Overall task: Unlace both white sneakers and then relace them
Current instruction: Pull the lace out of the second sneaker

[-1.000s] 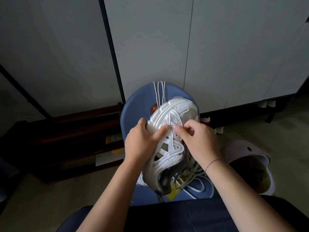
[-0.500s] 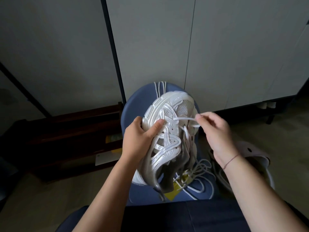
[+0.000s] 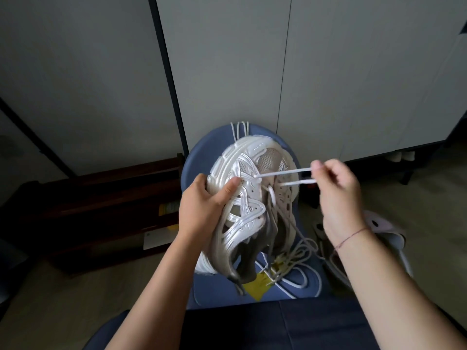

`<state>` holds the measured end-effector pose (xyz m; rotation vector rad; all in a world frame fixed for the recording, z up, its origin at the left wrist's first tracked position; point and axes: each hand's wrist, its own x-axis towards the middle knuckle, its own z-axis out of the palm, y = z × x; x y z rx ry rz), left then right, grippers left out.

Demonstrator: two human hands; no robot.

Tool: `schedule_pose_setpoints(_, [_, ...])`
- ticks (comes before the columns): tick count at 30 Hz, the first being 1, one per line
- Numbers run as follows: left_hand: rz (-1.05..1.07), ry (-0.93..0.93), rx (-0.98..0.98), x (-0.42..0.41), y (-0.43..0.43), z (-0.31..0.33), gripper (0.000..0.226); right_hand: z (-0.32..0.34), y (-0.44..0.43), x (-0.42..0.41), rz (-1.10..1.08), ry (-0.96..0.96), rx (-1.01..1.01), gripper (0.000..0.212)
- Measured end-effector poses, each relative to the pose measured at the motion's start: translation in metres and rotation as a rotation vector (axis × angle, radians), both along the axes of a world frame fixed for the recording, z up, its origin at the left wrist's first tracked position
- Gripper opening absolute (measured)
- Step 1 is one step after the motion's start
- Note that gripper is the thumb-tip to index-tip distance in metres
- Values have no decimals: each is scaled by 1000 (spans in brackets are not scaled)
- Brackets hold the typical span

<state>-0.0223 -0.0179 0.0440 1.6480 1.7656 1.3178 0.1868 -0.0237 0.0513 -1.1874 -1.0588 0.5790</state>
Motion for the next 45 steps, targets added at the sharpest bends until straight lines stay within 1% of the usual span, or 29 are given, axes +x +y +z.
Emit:
schedule_pose_setpoints(1, [6, -14, 8, -1, 1, 0, 53, 0, 1, 4, -15, 71, -11, 33])
schedule_pose_setpoints(2, [8, -15, 10, -2, 1, -1, 52, -1, 2, 6, -22, 71, -31, 31])
schedule_pose_setpoints(4, [-3, 6, 0, 1, 1, -2, 53, -4, 2, 3, -49, -95, -55, 15])
schedule_pose_setpoints(5, [-10, 18, -6, 3, 0, -2, 55, -5, 1, 0, -69, -199, -33, 6])
schedule_pose_setpoints(6, [-15, 32, -11, 5, 0, -3, 56, -6, 0, -4, -85, -292, 1, 3])
schedule_pose_setpoints(8, [-18, 62, -13, 9, -1, -2, 61, -8, -2, -10, -69, -468, 42, 10])
schedule_pose_setpoints(10, [-26, 77, -14, 11, -1, -2, 65, -9, -4, -18, -59, -650, 40, 24])
schedule_pose_setpoints(12, [-33, 88, -12, 12, -2, -2, 63, -11, -6, -24, -45, -731, 78, 34])
schedule_pose_setpoints(13, [-35, 90, -13, 12, -2, -2, 62, -12, -6, -26, -27, -727, 103, 35])
schedule_pose_setpoints(14, [-36, 87, -13, 12, -3, -2, 62, -12, -6, -26, 0, -683, 126, 34])
schedule_pose_setpoints(15, [-36, 80, -15, 11, -3, -2, 62, -11, -6, -25, 26, -599, 130, 31])
schedule_pose_setpoints(17, [-28, 44, -11, 6, -2, 0, 55, -7, -4, -17, 32, -355, 81, 28])
schedule_pose_setpoints(20, [6, -15, 15, -2, 0, 2, 49, -1, 1, 2, -82, 24, 12, 30])
schedule_pose_setpoints(21, [15, -15, 21, -3, 0, 2, 49, 0, 3, 7, -109, 102, -14, 32])
schedule_pose_setpoints(22, [19, -3, 20, -4, 0, 1, 51, -2, 4, 10, -115, 117, -50, 31])
schedule_pose_setpoints(23, [20, 13, 17, -3, 0, 1, 53, -4, 5, 10, -112, 67, -93, 28])
schedule_pose_setpoints(25, [10, 37, 7, 1, -1, 0, 55, -10, 5, 5, -90, -106, -139, 15])
schedule_pose_setpoints(28, [-27, 61, -9, 8, -2, -1, 56, -11, -1, -12, -9, -306, -31, 3])
schedule_pose_setpoints(29, [-39, 68, -12, 10, -2, -2, 55, -10, -4, -19, 7, -395, 15, 8])
schedule_pose_setpoints(31, [-54, 81, -16, 13, -3, -3, 56, -10, -8, -26, -2, -577, 51, 25])
schedule_pose_setpoints(33, [-58, 86, -21, 13, -4, -4, 56, -11, -7, -26, -33, -654, 46, 29])
schedule_pose_setpoints(37, [-66, 77, -25, 14, -4, -4, 58, -11, -5, -24, -20, -629, 95, 26])
schedule_pose_setpoints(40, [-57, 15, -31, 8, -2, -4, 59, -8, -3, -14, -98, -507, 133, 23])
schedule_pose_setpoints(43, [-5, -25, -7, 0, 2, -4, 54, -5, 2, 6, -215, -349, 62, 24])
schedule_pose_setpoints(45, [13, -19, 4, -2, 3, -3, 51, -7, 5, 13, -240, -314, 10, 24])
